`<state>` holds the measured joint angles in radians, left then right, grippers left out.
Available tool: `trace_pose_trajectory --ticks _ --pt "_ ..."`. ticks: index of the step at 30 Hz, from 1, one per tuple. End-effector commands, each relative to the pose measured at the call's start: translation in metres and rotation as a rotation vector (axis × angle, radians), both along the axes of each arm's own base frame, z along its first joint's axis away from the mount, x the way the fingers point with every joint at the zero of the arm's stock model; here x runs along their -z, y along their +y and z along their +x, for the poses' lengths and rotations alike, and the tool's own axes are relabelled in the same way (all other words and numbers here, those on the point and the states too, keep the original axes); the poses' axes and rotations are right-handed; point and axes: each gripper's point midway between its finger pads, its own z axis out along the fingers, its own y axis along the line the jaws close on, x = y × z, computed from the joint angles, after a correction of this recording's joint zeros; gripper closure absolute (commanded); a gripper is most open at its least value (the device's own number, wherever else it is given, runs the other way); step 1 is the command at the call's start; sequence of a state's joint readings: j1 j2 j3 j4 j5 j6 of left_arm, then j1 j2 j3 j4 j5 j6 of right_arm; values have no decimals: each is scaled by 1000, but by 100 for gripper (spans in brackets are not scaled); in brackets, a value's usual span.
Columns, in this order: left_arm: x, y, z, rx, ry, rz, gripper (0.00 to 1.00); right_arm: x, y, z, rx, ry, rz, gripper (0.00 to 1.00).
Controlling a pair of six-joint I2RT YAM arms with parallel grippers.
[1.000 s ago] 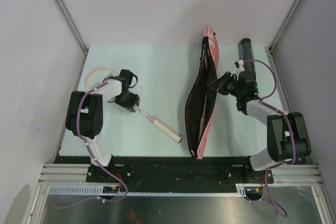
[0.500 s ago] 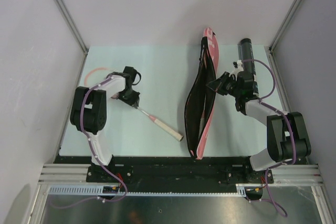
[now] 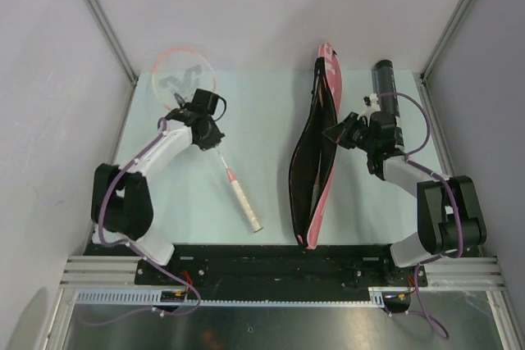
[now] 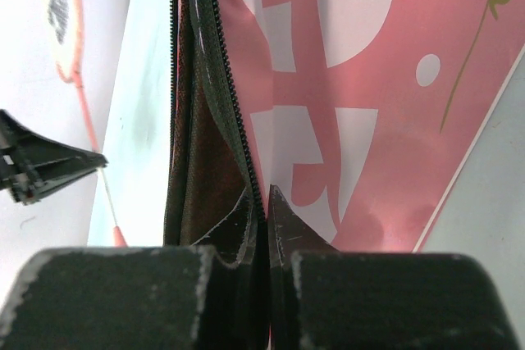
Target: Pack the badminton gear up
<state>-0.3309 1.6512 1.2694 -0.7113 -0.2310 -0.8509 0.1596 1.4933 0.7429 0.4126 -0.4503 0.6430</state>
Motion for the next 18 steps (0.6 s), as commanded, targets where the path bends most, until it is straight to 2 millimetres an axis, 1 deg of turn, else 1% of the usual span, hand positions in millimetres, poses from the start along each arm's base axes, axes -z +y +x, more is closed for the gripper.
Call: trace_pose_trajectory --ticks 1,3,4,5,6,7,8,9,10,11,12,13,14,15,16,17,18 --pt "-56 -7 9 198 -161 33 100 -25 1 14 35 -77 -5 100" --pt "-68 -14 4 287 -178 46 100 -25 -3 20 101 -64 -18 100" --pt "-73 -26 0 345 -187 49 100 -29 -2 22 121 -68 -11 100" --pt "-77 -29 -3 377 -194 79 100 -28 -5 27 180 -65 -18 100" --pt "-86 -31 -6 420 -206 131 99 -29 -5 29 213 -55 1 100" --pt "-90 -47 -14 479 -215 160 100 -33 -4 34 234 -60 8 100" --pt "-93 -45 -15 481 -221 226 100 -32 -7 40 283 -57 -2 100" --pt "-97 -58 -23 552 -214 256 100 -35 -4 43 291 -55 4 100" --pt "-100 -63 -27 579 -217 271 100 -41 -1 50 297 -66 10 100" --pt "-102 -63 -31 593 -215 289 100 -36 -1 56 309 -57 4 100" --pt "-105 -68 -34 630 -223 288 100 -36 1 60 305 -58 11 100" --pt "-112 -72 -40 662 -242 267 100 -39 3 64 296 -76 16 100" --pt "-117 -73 -43 675 -253 256 100 -39 7 69 272 -80 17 100" --pt "-118 -79 -49 726 -257 224 99 -39 9 70 254 -90 13 100" --pt "-128 -85 -55 774 -282 184 100 -43 10 73 230 -118 5 100" --pt "-132 -93 -62 830 -293 143 99 -44 16 71 192 -122 12 100" --pt "-136 -113 -78 941 -295 34 100 -42 16 73 181 -123 9 100"
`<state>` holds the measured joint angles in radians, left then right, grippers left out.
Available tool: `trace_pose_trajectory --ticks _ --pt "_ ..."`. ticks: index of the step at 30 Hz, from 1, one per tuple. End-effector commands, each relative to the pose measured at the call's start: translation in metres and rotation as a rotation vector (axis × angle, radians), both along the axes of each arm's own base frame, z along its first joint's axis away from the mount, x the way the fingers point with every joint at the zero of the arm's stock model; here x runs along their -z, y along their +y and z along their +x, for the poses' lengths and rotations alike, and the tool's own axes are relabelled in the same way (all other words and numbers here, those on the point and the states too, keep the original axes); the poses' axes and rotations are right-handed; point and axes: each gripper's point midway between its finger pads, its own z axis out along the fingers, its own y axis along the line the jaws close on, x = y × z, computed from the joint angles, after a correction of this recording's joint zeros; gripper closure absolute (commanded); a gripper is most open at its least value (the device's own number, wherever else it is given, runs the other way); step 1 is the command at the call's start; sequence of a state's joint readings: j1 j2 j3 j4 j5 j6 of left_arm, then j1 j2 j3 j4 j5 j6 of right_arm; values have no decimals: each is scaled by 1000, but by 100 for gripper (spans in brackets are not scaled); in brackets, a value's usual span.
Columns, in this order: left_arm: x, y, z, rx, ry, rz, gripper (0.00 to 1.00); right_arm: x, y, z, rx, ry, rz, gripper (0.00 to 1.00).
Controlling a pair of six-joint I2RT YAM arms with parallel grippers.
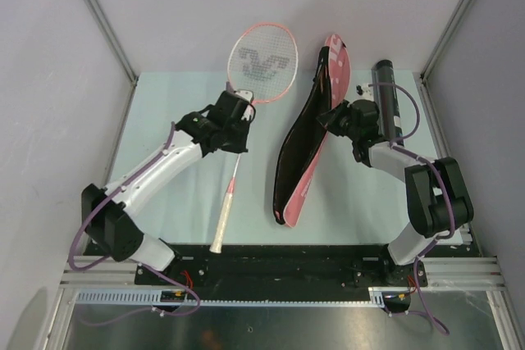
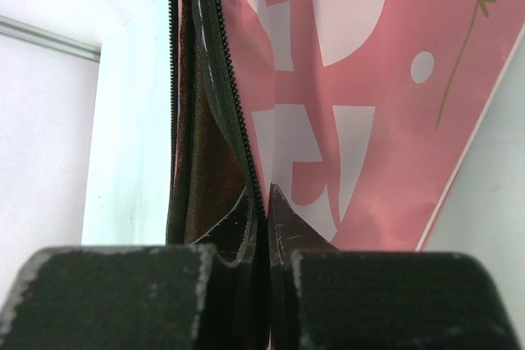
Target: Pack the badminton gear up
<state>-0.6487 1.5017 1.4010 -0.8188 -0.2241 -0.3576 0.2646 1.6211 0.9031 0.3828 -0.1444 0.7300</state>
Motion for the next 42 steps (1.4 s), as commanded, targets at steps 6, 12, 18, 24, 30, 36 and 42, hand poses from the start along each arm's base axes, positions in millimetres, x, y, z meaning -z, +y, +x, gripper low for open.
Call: trace_pose_trajectory --ticks 6,12,18,24,30,36,42 --pt "-79 -67 -70 573 34 -397 100 -53 9 22 -130 -228 14 100" --pt "-69 -53 -46 442 -5 -314 100 -62 -3 25 -67 -230 19 100" --pt "-57 -13 -12 127 -168 -2 100 -55 -26 28 84 -157 5 100" --pt "-44 -1 -9 34 -261 287 100 -49 -37 36 199 -85 38 100" --pt "-43 13 2 -47 -370 595 100 -60 -45 48 293 -83 71 100" --pt "-39 12 5 -48 -415 746 100 -71 -46 55 331 -97 70 100" --pt "-35 -9 -6 20 -432 757 99 -80 -43 62 366 -120 60 100"
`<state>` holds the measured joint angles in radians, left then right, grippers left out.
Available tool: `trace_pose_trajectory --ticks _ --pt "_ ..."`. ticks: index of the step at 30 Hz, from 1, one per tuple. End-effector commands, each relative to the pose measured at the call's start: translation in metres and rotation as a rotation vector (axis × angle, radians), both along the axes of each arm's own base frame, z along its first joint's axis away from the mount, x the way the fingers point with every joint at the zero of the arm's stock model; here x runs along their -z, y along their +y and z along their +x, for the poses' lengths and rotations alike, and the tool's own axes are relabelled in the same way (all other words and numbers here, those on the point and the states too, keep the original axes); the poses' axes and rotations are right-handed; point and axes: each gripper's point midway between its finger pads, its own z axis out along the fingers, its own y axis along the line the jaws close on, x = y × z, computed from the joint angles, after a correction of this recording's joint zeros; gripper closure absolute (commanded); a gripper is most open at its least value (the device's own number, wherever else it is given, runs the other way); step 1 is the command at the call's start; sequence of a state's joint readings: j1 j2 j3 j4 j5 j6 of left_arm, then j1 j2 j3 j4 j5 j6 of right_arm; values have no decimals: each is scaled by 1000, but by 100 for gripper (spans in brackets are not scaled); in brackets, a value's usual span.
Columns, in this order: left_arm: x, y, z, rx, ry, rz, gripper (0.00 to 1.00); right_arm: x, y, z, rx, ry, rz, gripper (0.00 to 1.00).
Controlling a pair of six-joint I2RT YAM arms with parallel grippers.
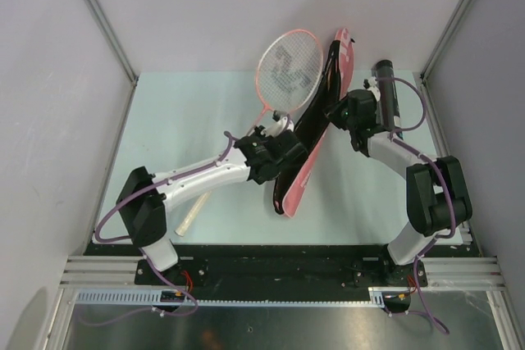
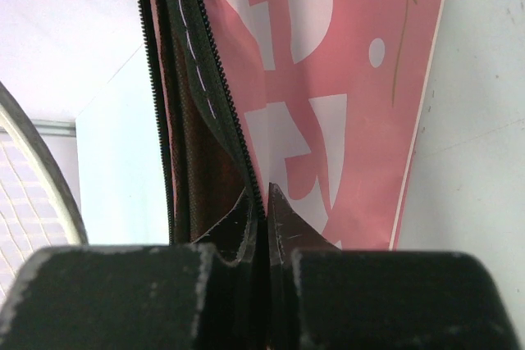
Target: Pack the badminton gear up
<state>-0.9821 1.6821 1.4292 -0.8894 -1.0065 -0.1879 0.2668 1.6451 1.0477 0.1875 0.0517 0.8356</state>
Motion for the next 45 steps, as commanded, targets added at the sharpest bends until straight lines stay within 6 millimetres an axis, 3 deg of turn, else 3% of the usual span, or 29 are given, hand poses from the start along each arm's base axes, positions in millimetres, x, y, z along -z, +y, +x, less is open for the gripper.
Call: trace_pose_trajectory --ticks 1,8,21,28,33,37,45 --pt "-25 -17 -4 31 -93 29 100 -68 -20 38 161 -208 19 100" --pt "-10 -36 -22 107 -40 26 100 -68 -17 42 169 -211 -4 100" --pt "23 -26 -21 76 7 100 100 -87 -29 32 189 -225 25 100" --pt "30 -20 -20 71 24 129 100 -85 -32 31 165 -228 61 100" --pt "47 -22 -20 89 55 225 100 -87 -29 32 165 -241 77 100" --pt "48 -18 -19 78 47 291 100 -88 -24 32 149 -248 92 100" --pt "32 -52 -16 145 55 230 100 -84 10 23 -51 -326 112 100"
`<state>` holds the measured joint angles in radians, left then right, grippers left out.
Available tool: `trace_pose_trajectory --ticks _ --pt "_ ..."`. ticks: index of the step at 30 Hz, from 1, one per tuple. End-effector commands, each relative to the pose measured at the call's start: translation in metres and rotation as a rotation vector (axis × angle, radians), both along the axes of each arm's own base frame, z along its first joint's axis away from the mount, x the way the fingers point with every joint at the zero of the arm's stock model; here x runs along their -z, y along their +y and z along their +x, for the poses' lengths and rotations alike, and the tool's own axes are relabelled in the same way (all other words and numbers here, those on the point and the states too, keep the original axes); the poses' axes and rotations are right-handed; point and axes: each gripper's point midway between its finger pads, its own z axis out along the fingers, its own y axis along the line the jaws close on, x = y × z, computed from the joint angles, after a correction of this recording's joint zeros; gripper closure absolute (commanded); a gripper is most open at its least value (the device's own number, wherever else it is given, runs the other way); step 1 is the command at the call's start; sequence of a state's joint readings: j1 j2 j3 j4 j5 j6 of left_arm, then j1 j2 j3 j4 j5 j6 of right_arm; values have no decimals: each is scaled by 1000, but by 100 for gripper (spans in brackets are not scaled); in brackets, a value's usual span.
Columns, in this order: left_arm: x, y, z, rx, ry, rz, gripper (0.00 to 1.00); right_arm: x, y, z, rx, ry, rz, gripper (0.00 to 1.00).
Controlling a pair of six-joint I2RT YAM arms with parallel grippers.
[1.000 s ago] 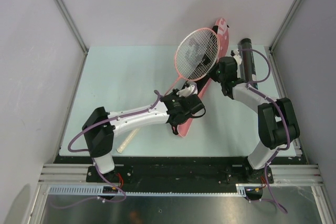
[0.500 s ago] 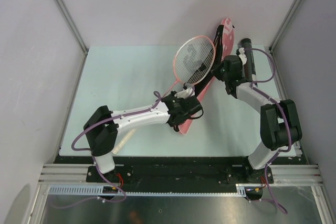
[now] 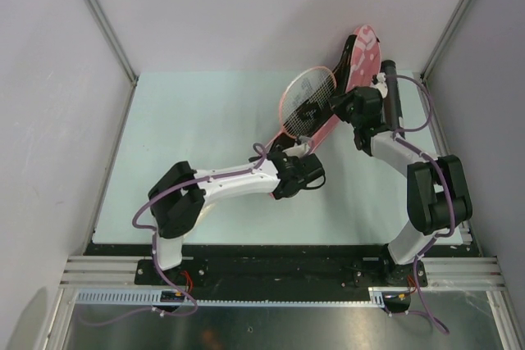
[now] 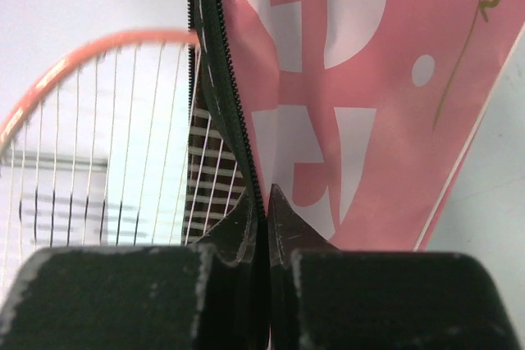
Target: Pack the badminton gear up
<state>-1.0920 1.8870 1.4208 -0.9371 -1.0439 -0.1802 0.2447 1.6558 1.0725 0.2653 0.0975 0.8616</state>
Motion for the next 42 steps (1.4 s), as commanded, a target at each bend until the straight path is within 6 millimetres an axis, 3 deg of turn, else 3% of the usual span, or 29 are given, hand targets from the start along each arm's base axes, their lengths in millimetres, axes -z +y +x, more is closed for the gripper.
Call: trace_pose_trajectory --ticks 1,9,17,19,21,24,28,31,34,39,42 --pt "-30 -25 6 60 -34 -11 100 -58 27 1 -148 -248 67 100" --pt "-15 -54 -6 142 155 -71 99 -43 62 -25 -340 -329 122 100" --pt "-12 -82 -17 212 292 -174 100 -35 79 -28 -387 -334 146 100" --pt "-3 -100 -31 277 421 -251 99 -32 84 -29 -400 -328 149 100" --pt "-6 -109 -40 311 487 -321 100 -31 87 -31 -415 -327 146 100" --pt "-5 -95 -42 317 499 -308 100 -30 79 -33 -402 -325 127 100" --pt "12 -64 -52 302 527 -222 100 -33 66 -31 -391 -332 128 100" --pt "10 -45 -47 267 485 -180 100 -33 62 -30 -391 -339 117 100" --pt "10 -39 -50 270 495 -175 100 -34 61 -29 -399 -351 108 100" --pt "12 -48 -43 291 505 -159 100 -41 63 -31 -422 -381 104 100" --pt "4 -74 -33 340 527 -222 100 -37 66 -37 -436 -375 104 100"
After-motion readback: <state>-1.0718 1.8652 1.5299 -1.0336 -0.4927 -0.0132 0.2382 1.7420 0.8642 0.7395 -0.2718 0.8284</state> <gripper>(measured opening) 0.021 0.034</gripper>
